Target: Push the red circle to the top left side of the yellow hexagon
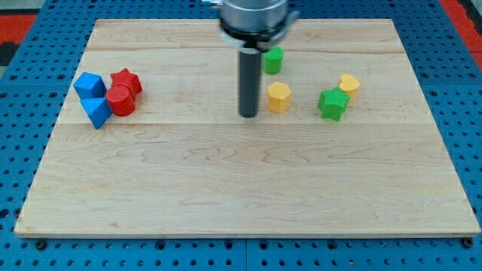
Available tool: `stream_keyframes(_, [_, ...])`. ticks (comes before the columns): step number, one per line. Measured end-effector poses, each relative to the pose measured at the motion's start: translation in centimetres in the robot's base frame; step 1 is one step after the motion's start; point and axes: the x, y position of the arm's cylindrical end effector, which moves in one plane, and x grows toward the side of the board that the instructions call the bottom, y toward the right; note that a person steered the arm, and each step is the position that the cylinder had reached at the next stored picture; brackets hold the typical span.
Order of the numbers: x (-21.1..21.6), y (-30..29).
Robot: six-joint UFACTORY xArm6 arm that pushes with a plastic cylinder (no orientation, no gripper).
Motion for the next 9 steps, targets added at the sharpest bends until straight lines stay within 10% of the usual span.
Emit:
stream_keyframes(3, [-4.6,8.5])
stream_keyframes(9, [12.3,-29.7])
